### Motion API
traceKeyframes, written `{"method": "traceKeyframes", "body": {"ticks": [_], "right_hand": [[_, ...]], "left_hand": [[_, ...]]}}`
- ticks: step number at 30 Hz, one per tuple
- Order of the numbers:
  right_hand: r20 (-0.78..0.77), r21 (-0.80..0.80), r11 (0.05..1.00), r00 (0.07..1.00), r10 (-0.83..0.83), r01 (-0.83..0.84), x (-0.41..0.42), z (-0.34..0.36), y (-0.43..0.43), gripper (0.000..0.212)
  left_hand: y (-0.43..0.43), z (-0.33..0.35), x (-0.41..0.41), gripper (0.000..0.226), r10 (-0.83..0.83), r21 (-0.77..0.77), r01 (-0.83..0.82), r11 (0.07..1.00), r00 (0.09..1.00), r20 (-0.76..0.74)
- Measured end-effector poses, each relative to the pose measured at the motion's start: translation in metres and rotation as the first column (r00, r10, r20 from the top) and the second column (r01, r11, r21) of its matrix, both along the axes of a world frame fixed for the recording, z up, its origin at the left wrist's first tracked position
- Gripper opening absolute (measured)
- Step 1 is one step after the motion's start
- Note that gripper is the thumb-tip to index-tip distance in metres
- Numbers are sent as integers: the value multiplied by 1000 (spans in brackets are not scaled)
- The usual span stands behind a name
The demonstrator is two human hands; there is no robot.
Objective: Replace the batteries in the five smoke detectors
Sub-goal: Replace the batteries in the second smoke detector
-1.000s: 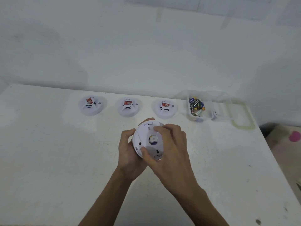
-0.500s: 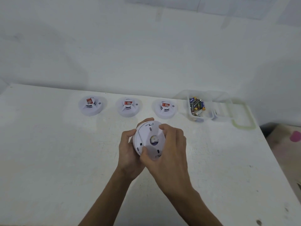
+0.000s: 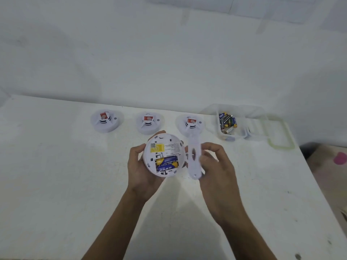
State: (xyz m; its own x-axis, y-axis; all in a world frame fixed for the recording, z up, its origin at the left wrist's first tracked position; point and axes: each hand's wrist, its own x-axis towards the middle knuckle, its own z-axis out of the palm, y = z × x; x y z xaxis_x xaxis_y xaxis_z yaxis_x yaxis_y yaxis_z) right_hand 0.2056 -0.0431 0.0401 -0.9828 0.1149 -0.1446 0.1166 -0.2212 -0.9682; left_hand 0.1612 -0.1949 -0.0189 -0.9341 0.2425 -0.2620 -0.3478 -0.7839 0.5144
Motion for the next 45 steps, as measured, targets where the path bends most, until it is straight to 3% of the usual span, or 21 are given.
{"method": "traceKeyframes", "body": {"ticks": [1, 4, 6, 8, 12, 16, 23, 27, 28, 31, 34, 37, 41, 45], "right_hand": [[64, -152, 988, 998, 17, -7, -1, -4, 6, 22], [160, -444, 895, 987, 35, 40, -1, -12, 21, 64], [245, -479, 869, 970, -5, 125, 0, -20, 25, 38], [295, -277, 947, 952, -79, 164, 3, -32, 28, 15], [183, 177, 979, 974, -135, 103, 7, -62, 36, 15], [179, 590, 807, 978, -109, -18, 2, -99, 45, 12], [195, 809, 584, 967, -162, -65, -1, -140, 52, 17], [131, 940, 330, 983, -128, -82, 0, -162, 60, 25], [129, 946, 315, 982, -135, -81, 0, -164, 61, 28], [108, 946, 320, 982, -152, -54, 2, -162, 61, 34], [127, 908, 416, 976, -179, -42, 2, -145, 57, 32], [-10, 901, 428, 991, -134, 67, -2, -122, 50, 19], [-135, 833, 539, 991, -20, 125, -6, -73, 34, 8], [-383, 803, 538, 914, 133, 258, -3, -34, 14, 19]], "left_hand": [[-2, -4, -1, 51, -2, 15, 2, 1000, 1000, -4], [-7, -8, -5, 52, -16, 67, 18, 998, 1000, -22], [-9, -7, -5, 48, -37, 114, 42, 993, 998, -49], [-10, -9, -6, 49, -62, 192, 77, 978, 995, -84], [-12, -18, -7, 50, -46, 180, 54, 982, 998, -49], [-9, -17, -6, 49, -61, 85, 63, 994, 998, -33], [-10, -22, -7, 51, -134, 224, 148, 963, 988, -77], [-8, -24, -7, 50, -157, 234, 175, 956, 983, -95], [-7, -25, -6, 50, -161, 240, 183, 953, 981, -109], [-8, -25, -5, 51, -180, 250, 191, 949, 982, -65], [-8, -28, -4, 52, -212, 291, 229, 929, 973, -88], [-7, -28, -6, 51, -229, 283, 242, 928, 970, -79], [-2, -24, -5, 54, -159, 217, 176, 960, 983, -93], [4, -14, -2, 51, -92, 138, 97, 986, 995, -41]]}}
